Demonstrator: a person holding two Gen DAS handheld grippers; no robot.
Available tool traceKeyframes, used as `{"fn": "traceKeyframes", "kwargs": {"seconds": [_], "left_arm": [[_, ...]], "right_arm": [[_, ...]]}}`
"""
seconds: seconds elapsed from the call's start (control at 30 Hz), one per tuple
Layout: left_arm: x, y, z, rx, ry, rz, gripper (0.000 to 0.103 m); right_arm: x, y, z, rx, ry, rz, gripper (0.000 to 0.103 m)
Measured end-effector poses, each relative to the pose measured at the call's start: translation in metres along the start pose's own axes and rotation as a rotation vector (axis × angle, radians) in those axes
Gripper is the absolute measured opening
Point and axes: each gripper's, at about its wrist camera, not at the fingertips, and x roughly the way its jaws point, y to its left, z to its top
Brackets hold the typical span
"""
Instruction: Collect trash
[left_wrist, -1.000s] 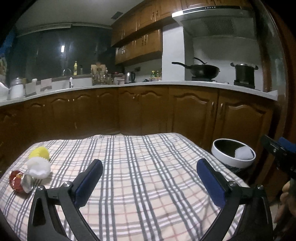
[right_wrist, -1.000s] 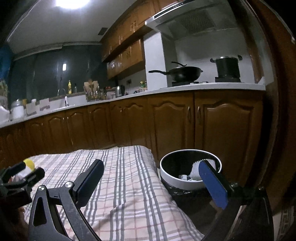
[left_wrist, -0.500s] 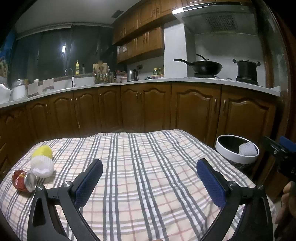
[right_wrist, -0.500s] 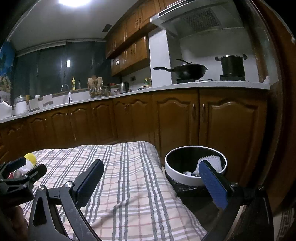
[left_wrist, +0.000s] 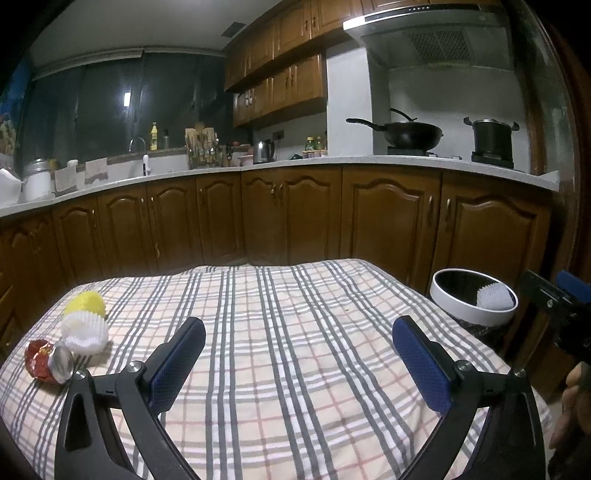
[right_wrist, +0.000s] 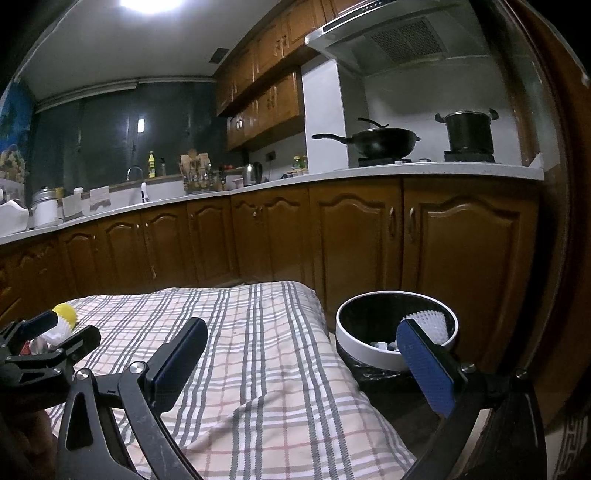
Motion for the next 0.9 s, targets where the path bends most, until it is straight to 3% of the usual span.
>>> {"fn": "traceKeyframes", "kwargs": {"seconds": [0.9], "left_arm": [[0.0056, 0.0008, -0.0027, 0.006, 0.0, -0.014, 0.102]], "right_arm": [[-0.0067, 0.0039, 0.003, 0.011, -0.014, 0.011, 0.103]]}}
